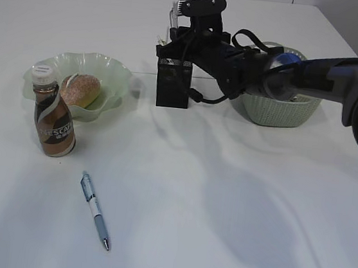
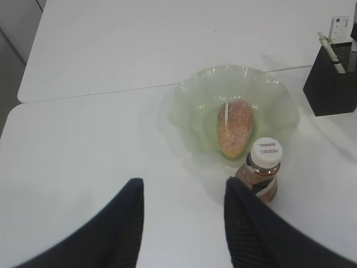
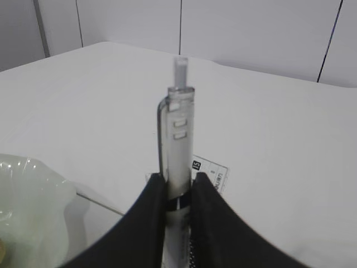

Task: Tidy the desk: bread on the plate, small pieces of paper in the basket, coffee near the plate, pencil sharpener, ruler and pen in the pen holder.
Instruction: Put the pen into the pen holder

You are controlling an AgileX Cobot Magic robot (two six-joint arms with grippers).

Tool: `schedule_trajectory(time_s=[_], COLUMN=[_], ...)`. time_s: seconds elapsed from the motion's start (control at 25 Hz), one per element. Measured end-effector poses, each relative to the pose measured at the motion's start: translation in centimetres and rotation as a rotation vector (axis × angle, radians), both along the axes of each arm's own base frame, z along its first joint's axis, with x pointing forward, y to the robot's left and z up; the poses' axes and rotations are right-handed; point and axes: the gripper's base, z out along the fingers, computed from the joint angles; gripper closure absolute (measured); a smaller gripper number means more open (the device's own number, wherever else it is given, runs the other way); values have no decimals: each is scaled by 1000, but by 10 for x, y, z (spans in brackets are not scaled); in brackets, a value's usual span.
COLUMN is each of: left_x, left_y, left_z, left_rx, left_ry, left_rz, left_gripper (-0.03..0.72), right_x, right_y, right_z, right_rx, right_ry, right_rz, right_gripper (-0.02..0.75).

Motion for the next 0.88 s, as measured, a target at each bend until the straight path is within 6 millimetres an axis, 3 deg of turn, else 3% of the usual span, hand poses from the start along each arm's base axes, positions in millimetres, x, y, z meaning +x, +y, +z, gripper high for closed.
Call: schedule_trajectory(time_s=[0.24,0.44,0.48,0.52,0.64,0.84,0.88], left_x=[0,0,0,0,0,0,0], left_y=[0,0,0,0,0,0,0], left_z=[0,0,0,0,0,0,1], left_rx=[0,0,-1,-1,-1,-1,-1], left_ry=[-3,-3,-4,-4,-4,-4,-5], left_rz=[0,0,-1,-1,-1,-1,-1], left_gripper=[358,358,358,358,358,358,358], right_x=[-1,-1,-1,-1,-1,-3,-5], right_y=[-1,-2,-2,-2,-2,-3,-4], right_z=[-6,-9,-9,-10,-10,0,10], right_rx=[-29,-47,-47,-48,-50,-60,-65], right_ry=[65,101,101,103,107,126,133], right_rz=[-9,-14,-14,-14,-15,-20,-24], right_gripper=[606,465,465,404,370,358,356])
